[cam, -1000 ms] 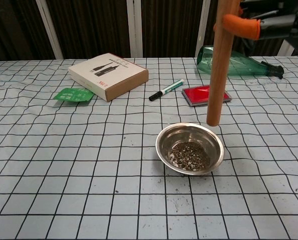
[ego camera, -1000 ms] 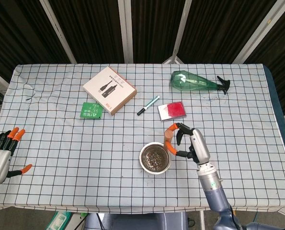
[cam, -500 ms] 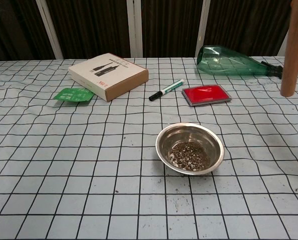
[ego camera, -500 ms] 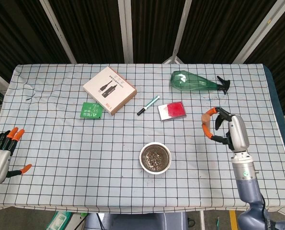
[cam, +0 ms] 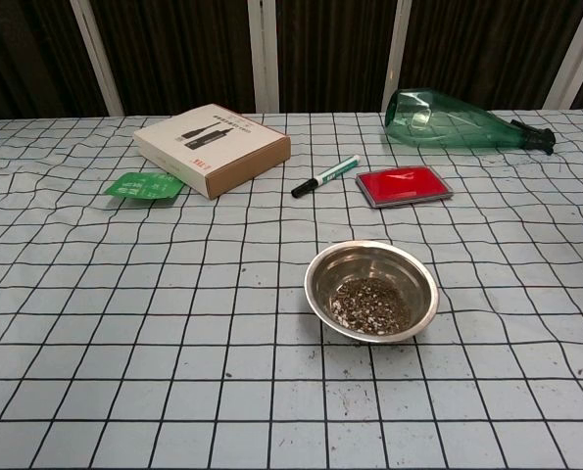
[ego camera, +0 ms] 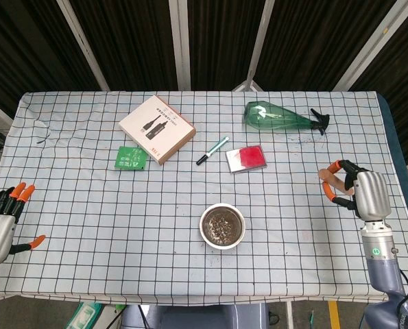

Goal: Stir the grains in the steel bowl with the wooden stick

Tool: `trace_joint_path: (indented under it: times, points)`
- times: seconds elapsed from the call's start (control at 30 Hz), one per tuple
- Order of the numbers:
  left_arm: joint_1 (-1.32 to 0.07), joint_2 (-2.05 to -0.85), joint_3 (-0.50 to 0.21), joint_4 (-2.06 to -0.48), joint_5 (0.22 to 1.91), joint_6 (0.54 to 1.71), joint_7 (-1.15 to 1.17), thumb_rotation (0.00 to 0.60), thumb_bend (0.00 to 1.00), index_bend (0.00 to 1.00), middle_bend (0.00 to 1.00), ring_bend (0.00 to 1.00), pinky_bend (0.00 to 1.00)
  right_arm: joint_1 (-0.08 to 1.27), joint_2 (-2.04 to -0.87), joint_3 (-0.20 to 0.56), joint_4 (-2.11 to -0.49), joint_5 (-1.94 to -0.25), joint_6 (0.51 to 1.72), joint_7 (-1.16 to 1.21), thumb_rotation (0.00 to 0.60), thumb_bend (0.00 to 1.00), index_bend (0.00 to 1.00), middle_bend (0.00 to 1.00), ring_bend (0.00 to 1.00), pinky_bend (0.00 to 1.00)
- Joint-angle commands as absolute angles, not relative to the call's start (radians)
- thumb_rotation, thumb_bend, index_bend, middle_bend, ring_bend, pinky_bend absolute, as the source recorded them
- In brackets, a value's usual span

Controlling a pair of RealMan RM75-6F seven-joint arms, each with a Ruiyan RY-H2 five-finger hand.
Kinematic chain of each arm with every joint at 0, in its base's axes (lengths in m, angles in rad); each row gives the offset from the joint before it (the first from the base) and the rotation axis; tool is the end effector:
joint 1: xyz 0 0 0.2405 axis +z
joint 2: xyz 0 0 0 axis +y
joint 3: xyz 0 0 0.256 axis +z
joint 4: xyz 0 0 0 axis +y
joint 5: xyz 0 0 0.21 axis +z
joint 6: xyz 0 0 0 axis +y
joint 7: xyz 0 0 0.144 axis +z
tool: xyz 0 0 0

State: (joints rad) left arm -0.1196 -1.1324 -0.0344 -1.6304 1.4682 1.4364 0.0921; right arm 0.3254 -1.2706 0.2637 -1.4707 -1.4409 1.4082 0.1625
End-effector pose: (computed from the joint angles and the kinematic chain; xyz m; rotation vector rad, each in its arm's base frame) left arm -0.3078 0.1878 0.1461 -1.4374 -0.8963 -0.8331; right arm -0.2587 -0.2942 0.1512 1.3061 -0.8467 1.2919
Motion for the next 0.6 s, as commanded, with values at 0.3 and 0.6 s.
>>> trace_joint_path:
  times: [0.3,0.6]
  points:
    - [-0.119,-1.13,-0.033,-1.628,1.474,1.439,0.085,0.6,0.07,0.0,0.0,0.0,0.0,0.342,-1.322,0.175,-1.319,-1.519,1.404,-0.095,0.6,0.49,0.86,0.65,0.73,0.65]
    - [-0.118,-1.127,-0.032,-1.63,1.474,1.436,0.079,0.6,0.07,0.0,0.0,0.0,0.0,0.345,-1.347,0.133,-1.33,-1.493,1.338,-0.235,0.6,0.49,0.86,0.65,0.73,0.65]
